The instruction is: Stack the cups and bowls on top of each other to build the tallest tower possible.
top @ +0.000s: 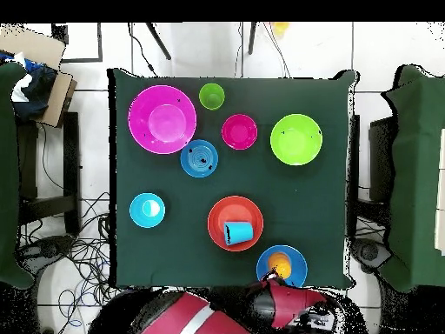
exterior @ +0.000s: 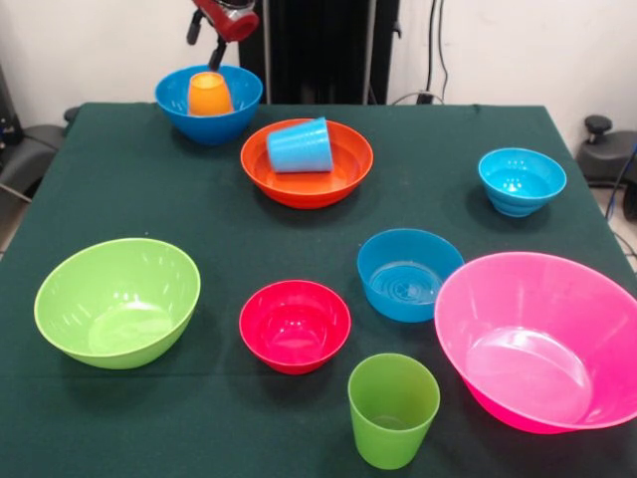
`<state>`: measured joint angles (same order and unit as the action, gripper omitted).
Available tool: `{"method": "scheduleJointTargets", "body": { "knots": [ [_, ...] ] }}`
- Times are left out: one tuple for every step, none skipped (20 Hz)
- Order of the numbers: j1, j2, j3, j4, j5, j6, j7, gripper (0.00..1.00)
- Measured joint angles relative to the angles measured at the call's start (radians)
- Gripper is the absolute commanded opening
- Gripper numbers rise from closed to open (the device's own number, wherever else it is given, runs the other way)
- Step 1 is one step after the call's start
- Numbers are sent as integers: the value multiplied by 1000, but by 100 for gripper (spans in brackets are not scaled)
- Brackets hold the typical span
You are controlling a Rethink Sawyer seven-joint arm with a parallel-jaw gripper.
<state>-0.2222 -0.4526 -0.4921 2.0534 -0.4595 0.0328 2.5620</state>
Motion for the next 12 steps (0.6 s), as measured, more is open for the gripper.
{"method": "scheduleJointTargets", "body": {
  "knots": [
    [0,5,0,0,0,-1,0,100],
    [0,10,0,0,0,-3,0,100],
    [0,26,-1,-1,0,-7,0,100],
    [0,34,-1,-1,0,-9,0,100],
    [0,39,-1,-1,0,-10,0,100],
    [0,44,-1,-2,0,-11,0,100],
    [1,58,-1,-3,0,-15,0,100],
    [1,64,-2,-4,0,-17,0,100],
    [2,70,-2,-5,0,-19,0,100],
    [2,77,-2,-6,0,-21,0,100],
    [4,86,-3,-8,0,-25,0,100],
    [5,91,-4,-10,0,-27,0,100]
  ]
}}
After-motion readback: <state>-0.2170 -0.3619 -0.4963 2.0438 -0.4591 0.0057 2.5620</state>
